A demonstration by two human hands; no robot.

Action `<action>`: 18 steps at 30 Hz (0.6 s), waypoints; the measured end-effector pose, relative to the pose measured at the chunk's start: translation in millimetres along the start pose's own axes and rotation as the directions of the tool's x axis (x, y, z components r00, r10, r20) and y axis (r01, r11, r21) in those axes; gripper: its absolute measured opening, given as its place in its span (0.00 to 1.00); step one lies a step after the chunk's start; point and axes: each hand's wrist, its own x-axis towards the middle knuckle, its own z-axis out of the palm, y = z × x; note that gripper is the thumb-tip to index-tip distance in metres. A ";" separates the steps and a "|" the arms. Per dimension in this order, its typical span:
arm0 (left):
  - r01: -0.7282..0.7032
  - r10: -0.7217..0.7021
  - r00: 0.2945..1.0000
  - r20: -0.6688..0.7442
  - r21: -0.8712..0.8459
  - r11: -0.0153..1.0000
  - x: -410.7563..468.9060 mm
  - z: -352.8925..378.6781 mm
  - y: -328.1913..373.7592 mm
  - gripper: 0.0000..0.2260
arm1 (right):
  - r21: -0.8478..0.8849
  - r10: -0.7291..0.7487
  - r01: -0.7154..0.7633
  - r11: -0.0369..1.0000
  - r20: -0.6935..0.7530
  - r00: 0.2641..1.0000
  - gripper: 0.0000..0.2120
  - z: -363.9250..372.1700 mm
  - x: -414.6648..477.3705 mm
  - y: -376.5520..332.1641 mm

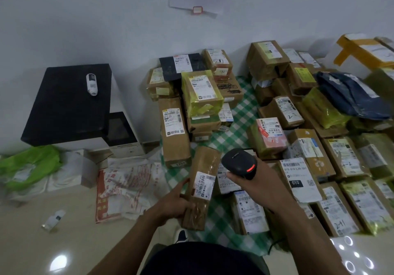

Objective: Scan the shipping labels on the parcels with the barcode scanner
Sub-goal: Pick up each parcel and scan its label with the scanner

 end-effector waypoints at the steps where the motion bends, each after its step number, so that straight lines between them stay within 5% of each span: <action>1: 0.022 -0.022 1.000 -0.005 0.000 1.000 4.7 1.7 -5.4 0.43 | 0.013 0.008 -0.009 1.000 0.010 1.000 0.19 2.7 0.9 1.6; 8: 0.161 -0.158 0.986 0.055 -0.064 0.985 28.1 18.5 -15.5 0.40 | 0.009 0.027 -0.027 1.000 0.029 0.999 0.20 13.5 6.7 2.0; 12: 0.122 -0.141 0.984 0.106 0.173 0.977 32.3 24.4 -11.2 0.29 | 0.008 0.039 -0.039 0.999 0.024 0.999 0.21 13.1 10.6 3.6; 15: 0.018 -0.017 1.000 -0.009 0.151 0.988 43.8 23.1 -2.9 0.29 | 0.013 0.050 -0.051 0.999 0.028 0.998 0.22 11.5 12.2 6.7; 18: -0.185 0.205 0.960 -0.192 0.117 0.976 57.1 17.8 2.4 0.42 | 0.009 0.058 -0.058 0.998 0.031 0.998 0.20 11.2 14.5 7.9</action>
